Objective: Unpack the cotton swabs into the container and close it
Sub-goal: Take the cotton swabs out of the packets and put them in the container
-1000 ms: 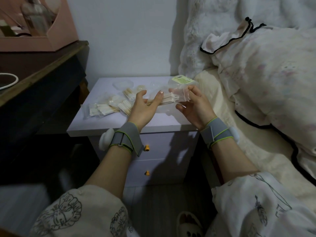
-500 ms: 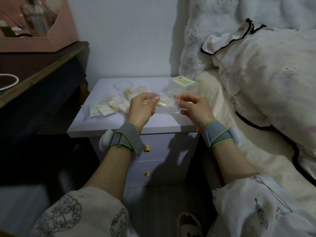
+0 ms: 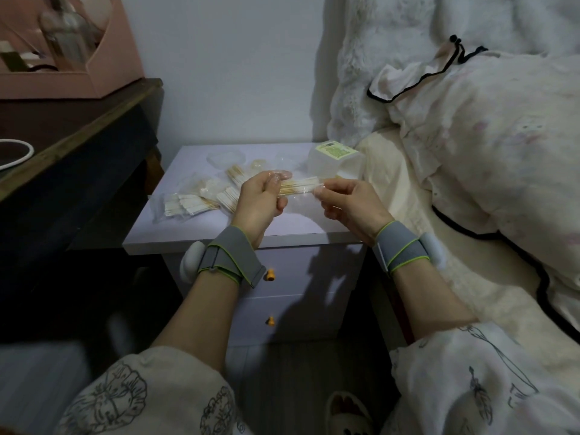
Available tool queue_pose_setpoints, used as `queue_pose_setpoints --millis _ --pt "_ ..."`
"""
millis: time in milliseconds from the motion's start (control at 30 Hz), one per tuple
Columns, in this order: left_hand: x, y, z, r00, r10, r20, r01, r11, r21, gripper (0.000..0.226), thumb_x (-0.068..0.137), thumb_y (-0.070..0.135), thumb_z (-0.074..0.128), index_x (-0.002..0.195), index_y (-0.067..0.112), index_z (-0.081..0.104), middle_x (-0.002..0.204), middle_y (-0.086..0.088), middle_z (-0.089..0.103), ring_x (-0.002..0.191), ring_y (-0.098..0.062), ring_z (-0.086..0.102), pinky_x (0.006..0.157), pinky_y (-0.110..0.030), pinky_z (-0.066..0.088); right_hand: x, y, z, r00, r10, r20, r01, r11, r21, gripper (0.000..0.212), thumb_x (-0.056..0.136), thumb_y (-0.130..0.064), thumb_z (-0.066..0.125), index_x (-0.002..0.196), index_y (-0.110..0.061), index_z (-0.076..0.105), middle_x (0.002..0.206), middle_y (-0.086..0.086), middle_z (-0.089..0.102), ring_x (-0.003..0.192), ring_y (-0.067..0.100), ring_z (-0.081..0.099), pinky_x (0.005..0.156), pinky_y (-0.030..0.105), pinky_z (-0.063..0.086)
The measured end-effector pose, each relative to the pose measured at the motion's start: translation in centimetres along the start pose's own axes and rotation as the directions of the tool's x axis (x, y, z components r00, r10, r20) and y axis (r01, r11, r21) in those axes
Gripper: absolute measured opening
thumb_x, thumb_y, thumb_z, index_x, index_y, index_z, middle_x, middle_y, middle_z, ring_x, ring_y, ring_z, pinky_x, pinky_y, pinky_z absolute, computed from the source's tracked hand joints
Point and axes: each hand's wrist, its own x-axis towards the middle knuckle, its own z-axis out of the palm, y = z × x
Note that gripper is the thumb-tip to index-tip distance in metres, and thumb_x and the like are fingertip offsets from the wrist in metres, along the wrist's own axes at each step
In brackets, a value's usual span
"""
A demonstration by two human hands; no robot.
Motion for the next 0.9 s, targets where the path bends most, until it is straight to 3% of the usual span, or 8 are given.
queue_pose_setpoints --millis 200,367,500,600,667,767,900 --pt "0.1 -0.4 0.2 1.0 0.017 0.014 -0.019 0.972 0.235 0.025 0.101 0.017 0.029 0.095 0.018 0.053 0.072 0.003 0.046 0.057 -0.012 0.038 0.053 -0.023 0.031 0.1 0.1 0.3 1.0 -0.026 0.006 0.025 0.998 0.062 0.02 0.088 -0.001 0.055 0.069 -0.007 0.056 0.053 -0.001 0.032 0.044 0.007 0.027 0.04 0.015 0.021" --pt "0.2 -0.4 0.3 0.999 0.001 0.035 -0.011 0.966 0.257 0.03 0.098 0.017 0.028 0.079 0.026 0.05 0.071 0.001 0.046 0.057 -0.014 0.039 0.053 -0.026 0.029 0.2 0.5 0.3 0.999 -0.03 -0.011 0.03 1.0 0.004 0.023 0.086 0.003 0.056 0.068 -0.011 0.052 0.042 -0.007 0.039 0.032 0.002 0.031 0.034 0.014 0.026" --pt "-0.3 0.2 1.1 0.997 -0.061 0.041 0.055 0.99 0.13 0.023 0.097 0.016 0.032 0.082 0.023 0.048 0.071 -0.001 0.043 0.054 -0.012 0.034 0.049 -0.023 0.025 0.1 0.5 0.8 0.997 -0.076 -0.005 0.075 0.991 -0.11 0.019 0.087 -0.001 0.057 0.074 -0.014 0.052 0.056 0.003 0.039 0.034 0.002 0.035 0.037 0.015 0.029" --pt "-0.4 0.2 1.3 0.998 -0.062 0.009 0.06 0.989 0.137 0.023 0.098 0.017 0.029 0.084 0.023 0.046 0.071 -0.001 0.042 0.054 -0.012 0.034 0.049 -0.024 0.026 0.0 0.4 1.1 0.995 -0.101 -0.008 0.099 0.986 -0.135 0.016 0.086 -0.004 0.059 0.077 -0.014 0.053 0.056 0.002 0.039 0.035 0.003 0.033 0.038 0.016 0.029" --pt "-0.2 0.0 1.2 0.999 -0.036 -0.004 0.036 0.98 0.197 0.023 0.099 0.019 0.027 0.088 0.024 0.046 0.073 0.002 0.041 0.06 -0.013 0.036 0.054 -0.025 0.029 -0.1 0.3 1.0 0.993 -0.116 -0.037 0.111 0.987 -0.117 0.016 0.088 -0.007 0.057 0.074 -0.014 0.054 0.056 0.003 0.038 0.034 0.003 0.031 0.038 0.017 0.028" --pt "-0.4 0.2 1.5 0.999 -0.032 0.024 0.025 0.973 0.23 0.015 0.1 0.022 0.029 0.1 0.019 0.044 0.079 0.006 0.041 0.069 -0.01 0.038 0.067 -0.026 0.033 0.3 0.6 1.0 0.972 -0.181 -0.149 0.149 0.968 -0.204 0.032 0.093 -0.021 0.052 0.061 -0.018 0.05 0.053 0.0 0.04 0.035 0.002 0.033 0.044 0.02 0.028" --pt "-1.2 0.9 2.3 0.991 -0.066 0.119 0.048 0.989 0.142 0.011 0.099 0.023 0.033 0.101 0.015 0.039 0.077 0.005 0.038 0.064 -0.009 0.034 0.06 -0.023 0.031 1.1 1.2 1.4 0.936 -0.218 -0.277 0.142 0.952 -0.27 0.04 0.088 -0.041 0.048 0.052 -0.024 0.044 0.053 -0.007 0.044 0.05 0.01 0.038 0.053 0.026 0.028"
